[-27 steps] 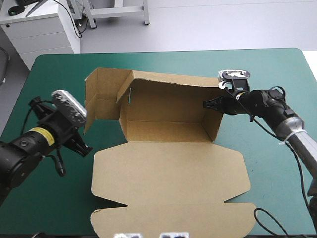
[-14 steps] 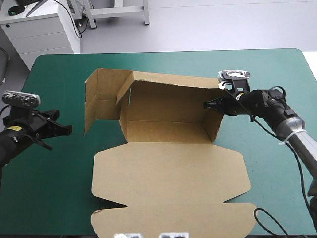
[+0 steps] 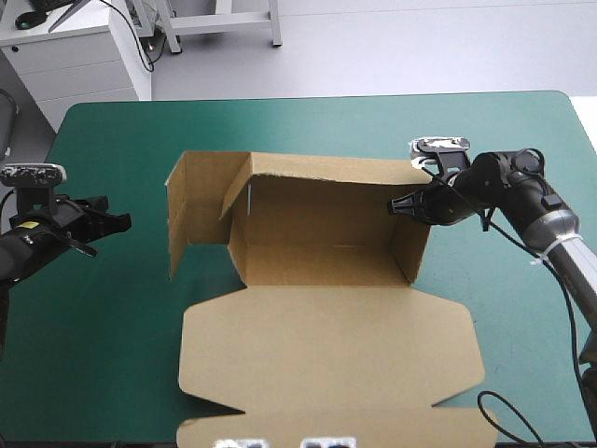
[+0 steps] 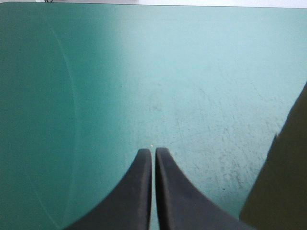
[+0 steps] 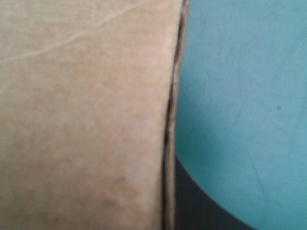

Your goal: Fold the box

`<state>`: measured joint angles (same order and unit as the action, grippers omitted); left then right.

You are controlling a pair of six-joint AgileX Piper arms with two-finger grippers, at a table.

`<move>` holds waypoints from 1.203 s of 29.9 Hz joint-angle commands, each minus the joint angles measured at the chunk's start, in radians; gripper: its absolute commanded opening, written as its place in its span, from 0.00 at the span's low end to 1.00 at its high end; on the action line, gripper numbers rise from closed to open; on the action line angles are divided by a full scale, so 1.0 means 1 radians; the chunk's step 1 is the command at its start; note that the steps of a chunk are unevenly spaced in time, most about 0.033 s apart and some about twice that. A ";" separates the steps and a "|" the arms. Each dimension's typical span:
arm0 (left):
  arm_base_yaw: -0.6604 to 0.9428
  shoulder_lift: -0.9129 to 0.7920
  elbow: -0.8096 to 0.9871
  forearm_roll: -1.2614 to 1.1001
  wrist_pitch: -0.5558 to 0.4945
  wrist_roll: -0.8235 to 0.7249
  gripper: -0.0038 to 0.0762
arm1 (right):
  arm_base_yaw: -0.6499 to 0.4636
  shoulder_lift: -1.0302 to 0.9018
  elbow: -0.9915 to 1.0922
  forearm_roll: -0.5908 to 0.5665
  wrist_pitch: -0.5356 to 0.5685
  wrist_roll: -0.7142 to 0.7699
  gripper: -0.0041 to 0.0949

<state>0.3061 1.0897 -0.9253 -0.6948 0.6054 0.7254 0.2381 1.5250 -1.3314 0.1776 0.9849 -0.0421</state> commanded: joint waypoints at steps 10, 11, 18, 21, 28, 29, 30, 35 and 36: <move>0.002 -0.010 -0.027 -0.040 -0.060 0.002 0.07 | -0.009 -0.095 -0.102 -0.135 0.263 0.042 0.03; 0.002 -0.009 -0.027 -0.040 -0.060 0.002 0.07 | -0.009 -0.088 -0.102 -0.135 0.263 0.028 0.03; 0.002 -0.004 -0.027 -0.056 -0.081 0.002 0.06 | -0.009 -0.002 -0.102 -0.135 0.114 -0.001 0.03; 0.002 -0.004 -0.027 -0.058 -0.081 0.002 0.06 | -0.009 0.030 -0.104 -0.119 0.046 -0.005 0.03; 0.002 -0.003 -0.027 -0.060 -0.078 0.002 0.06 | -0.009 0.133 -0.189 -0.115 0.021 -0.032 0.03; 0.002 -0.003 -0.027 -0.063 -0.078 0.002 0.06 | -0.009 0.146 -0.209 -0.113 0.023 -0.038 0.03; 0.002 -0.001 -0.027 -0.063 -0.073 0.002 0.06 | -0.009 0.162 -0.229 -0.102 0.021 -0.032 0.04; 0.002 0.001 -0.027 -0.063 -0.044 0.002 0.06 | -0.009 0.243 -0.326 -0.032 0.017 -0.030 0.19; 0.002 0.001 -0.027 -0.063 -0.045 0.002 0.06 | -0.009 0.258 -0.346 -0.025 0.017 -0.030 0.24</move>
<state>0.3061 1.1058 -0.9253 -0.7194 0.5882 0.7261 0.2308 1.7876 -1.6047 0.1093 1.0275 -0.0586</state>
